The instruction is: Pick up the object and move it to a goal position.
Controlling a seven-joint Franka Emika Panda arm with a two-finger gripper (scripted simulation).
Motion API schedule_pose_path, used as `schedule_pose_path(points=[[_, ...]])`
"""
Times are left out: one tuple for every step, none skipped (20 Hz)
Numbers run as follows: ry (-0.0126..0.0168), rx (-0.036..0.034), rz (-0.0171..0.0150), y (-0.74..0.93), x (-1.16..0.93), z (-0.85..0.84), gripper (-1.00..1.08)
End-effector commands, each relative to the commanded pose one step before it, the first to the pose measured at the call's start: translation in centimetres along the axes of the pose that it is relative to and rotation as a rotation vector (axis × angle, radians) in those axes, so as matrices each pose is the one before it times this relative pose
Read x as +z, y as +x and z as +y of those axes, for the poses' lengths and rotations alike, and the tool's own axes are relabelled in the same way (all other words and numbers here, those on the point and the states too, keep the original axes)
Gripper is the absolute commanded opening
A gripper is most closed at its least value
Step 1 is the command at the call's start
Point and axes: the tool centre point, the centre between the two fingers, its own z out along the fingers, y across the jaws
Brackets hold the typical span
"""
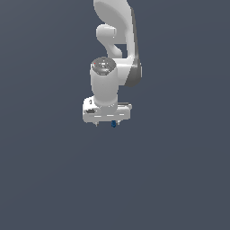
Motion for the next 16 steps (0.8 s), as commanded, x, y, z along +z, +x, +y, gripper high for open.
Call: schedule_pose_path(points=[[0.0005,-0.05638,-0.00093,-0.568,0.499,-0.234,1.0],[0.00026,-0.02574,-0.00034,-0.254,0.221,-0.123,1.0],[0.00029,-0.02724,-0.00034,-0.267,0.232,-0.139,1.0],[0.00033,-0.02853,-0.00033,-0.278,0.24,-0.155,1.0],[0.00035,-0.02876,-0.00031,-0.277,0.24,-0.166,1.0],[0.00038,-0.0288,-0.00028,-0.275,0.237,-0.176,1.0],[0.0004,-0.02884,-0.00026,-0.272,0.235,-0.186,1.0],[0.00042,-0.02888,-0.00023,-0.268,0.232,-0.196,1.0],[0.00044,-0.02892,-0.0002,-0.264,0.23,-0.206,1.0],[0.00046,-0.02895,-0.00017,-0.26,0.228,-0.215,1.0],[0.00048,-0.02899,-0.00014,-0.256,0.225,-0.225,1.0],[0.0005,-0.02902,-0.00011,-0.251,0.223,-0.235,1.0],[0.00051,-0.02906,-0.00008,-0.246,0.22,-0.244,1.0],[0.00053,-0.02908,-0.00005,-0.24,0.218,-0.253,1.0],[0.00054,-0.02912,-0.00002,-0.234,0.215,-0.263,1.0],[0.00056,-0.02915,0.00001,-0.229,0.213,-0.271,1.0]])
